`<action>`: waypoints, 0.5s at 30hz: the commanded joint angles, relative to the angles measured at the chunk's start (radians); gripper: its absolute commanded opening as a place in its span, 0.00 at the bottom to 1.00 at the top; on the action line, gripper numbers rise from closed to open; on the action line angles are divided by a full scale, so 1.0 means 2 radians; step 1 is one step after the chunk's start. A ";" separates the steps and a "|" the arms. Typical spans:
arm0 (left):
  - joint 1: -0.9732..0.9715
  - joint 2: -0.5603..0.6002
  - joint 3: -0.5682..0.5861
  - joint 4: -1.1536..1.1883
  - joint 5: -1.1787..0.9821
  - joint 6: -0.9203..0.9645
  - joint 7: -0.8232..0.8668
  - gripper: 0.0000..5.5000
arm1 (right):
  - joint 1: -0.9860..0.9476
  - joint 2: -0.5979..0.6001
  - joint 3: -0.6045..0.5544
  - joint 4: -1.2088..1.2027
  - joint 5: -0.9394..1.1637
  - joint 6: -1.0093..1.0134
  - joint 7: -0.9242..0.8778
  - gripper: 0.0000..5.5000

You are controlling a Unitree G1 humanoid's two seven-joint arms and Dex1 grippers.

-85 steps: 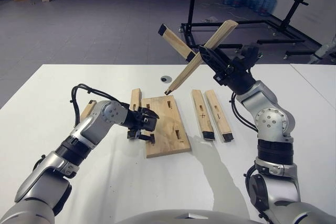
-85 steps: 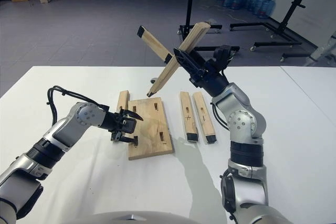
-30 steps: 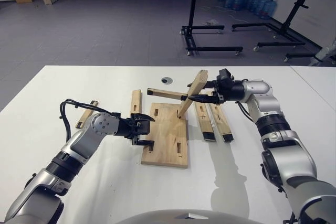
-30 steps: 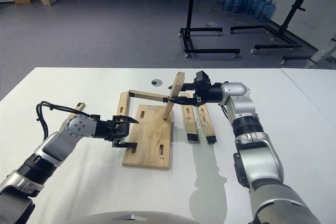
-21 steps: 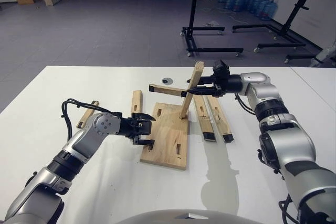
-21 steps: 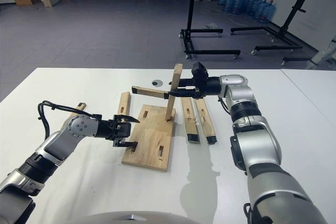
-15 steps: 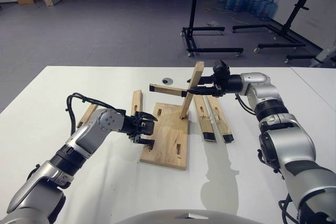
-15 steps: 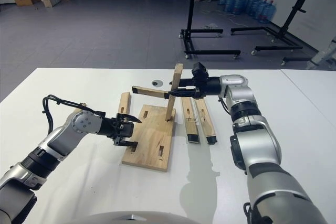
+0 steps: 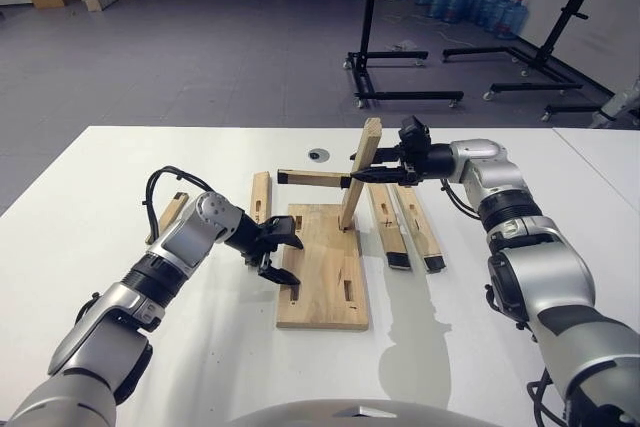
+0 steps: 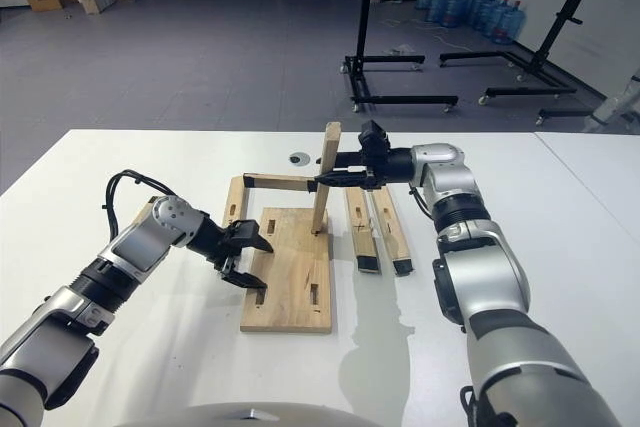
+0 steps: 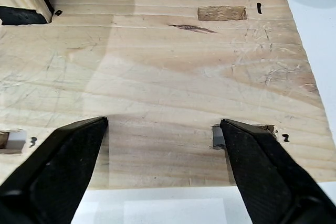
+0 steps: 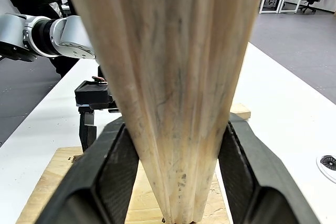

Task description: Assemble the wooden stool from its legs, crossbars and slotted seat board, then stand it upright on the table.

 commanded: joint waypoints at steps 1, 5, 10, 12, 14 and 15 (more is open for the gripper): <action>0.052 -0.015 -0.070 0.054 0.048 0.028 -0.010 0.72 | 0.052 0.019 0.040 0.018 -0.061 0.015 -0.015 0.37; 0.055 -0.012 -0.072 0.068 0.056 0.015 -0.006 0.72 | 0.058 0.014 0.054 0.021 -0.068 0.041 0.004 0.37; 0.054 -0.011 -0.073 0.082 0.062 0.002 -0.002 0.72 | 0.067 0.025 0.070 0.041 -0.080 0.048 -0.017 0.37; 0.055 -0.011 -0.074 0.086 0.063 -0.003 -0.001 0.72 | 0.063 0.030 0.065 0.041 -0.077 0.043 -0.039 0.37; 0.055 -0.012 -0.075 0.088 0.064 -0.006 0.000 0.72 | 0.056 0.034 0.055 0.038 -0.069 0.039 -0.058 0.46; 0.056 -0.012 -0.074 0.089 0.064 -0.007 0.000 0.72 | 0.053 0.036 0.047 0.037 -0.067 0.042 -0.062 0.50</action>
